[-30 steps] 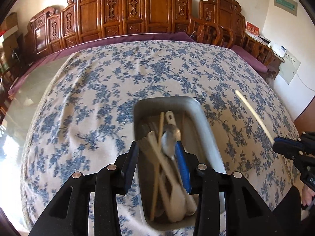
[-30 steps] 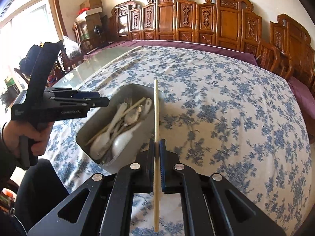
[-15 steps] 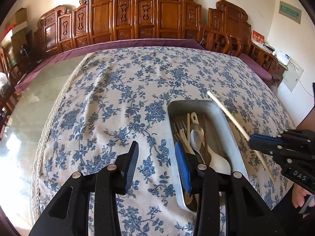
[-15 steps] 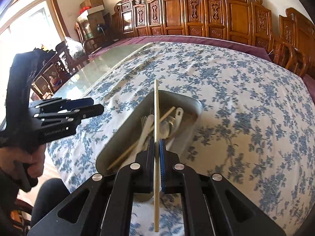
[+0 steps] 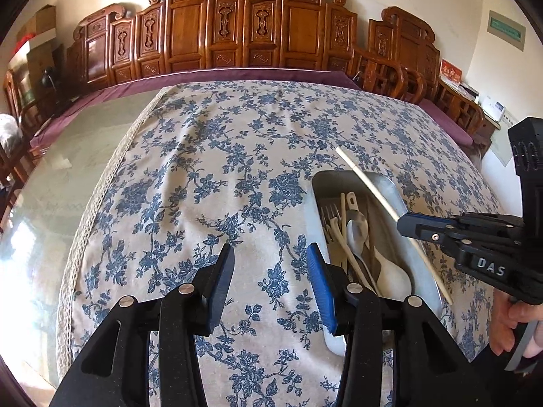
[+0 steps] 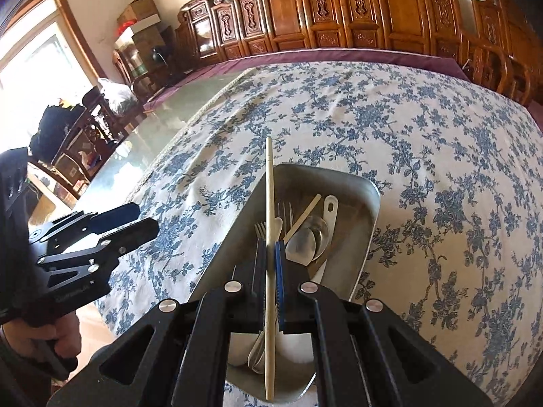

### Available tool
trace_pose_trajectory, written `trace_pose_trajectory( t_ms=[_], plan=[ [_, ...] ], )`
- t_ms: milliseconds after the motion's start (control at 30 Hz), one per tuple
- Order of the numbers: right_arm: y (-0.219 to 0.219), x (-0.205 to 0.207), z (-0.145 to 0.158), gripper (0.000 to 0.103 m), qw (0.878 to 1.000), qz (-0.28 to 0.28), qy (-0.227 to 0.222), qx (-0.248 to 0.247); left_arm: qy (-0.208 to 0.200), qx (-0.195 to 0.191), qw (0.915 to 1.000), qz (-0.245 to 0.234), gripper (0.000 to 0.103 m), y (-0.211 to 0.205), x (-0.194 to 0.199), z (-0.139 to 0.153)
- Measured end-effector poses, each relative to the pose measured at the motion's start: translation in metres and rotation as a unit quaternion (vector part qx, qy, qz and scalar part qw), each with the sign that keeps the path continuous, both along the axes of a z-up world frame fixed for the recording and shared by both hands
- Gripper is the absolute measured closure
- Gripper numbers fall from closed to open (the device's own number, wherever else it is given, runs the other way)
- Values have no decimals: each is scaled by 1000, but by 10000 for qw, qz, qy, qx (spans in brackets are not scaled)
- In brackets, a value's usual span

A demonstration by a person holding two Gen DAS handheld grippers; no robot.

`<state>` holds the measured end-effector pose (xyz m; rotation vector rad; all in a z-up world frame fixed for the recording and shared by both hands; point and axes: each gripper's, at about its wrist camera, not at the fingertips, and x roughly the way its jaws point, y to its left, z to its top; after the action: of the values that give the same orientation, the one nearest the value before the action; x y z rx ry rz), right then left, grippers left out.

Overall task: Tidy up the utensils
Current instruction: 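Lower the wooden chopstick into the grey tray and open the right gripper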

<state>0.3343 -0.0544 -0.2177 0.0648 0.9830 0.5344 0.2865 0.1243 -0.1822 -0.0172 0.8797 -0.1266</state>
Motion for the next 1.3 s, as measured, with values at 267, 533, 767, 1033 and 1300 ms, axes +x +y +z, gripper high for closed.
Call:
trace_pose_trajectory(
  t_ms=[267, 533, 767, 1033, 1300],
  plan=[
    [5, 1, -25, 97, 9986, -64, 180, -492, 18, 0, 10000, 9, 61, 2, 0, -2],
    [12, 9, -37, 97, 9970, -228, 416, -615, 21, -25, 10000, 2, 60, 3, 0, -4],
    [4, 20, -43, 97, 9956, -526, 544, -556, 32, -32, 10000, 0, 60, 2, 0, -6],
    [2, 16, -43, 93, 9980, -393, 430, -254, 25, -30, 10000, -4, 60, 2, -1, -5],
    [3, -7, -23, 93, 9976, -50, -277, -626, 22, -39, 10000, 4, 60, 0, -2, -4]
  ],
)
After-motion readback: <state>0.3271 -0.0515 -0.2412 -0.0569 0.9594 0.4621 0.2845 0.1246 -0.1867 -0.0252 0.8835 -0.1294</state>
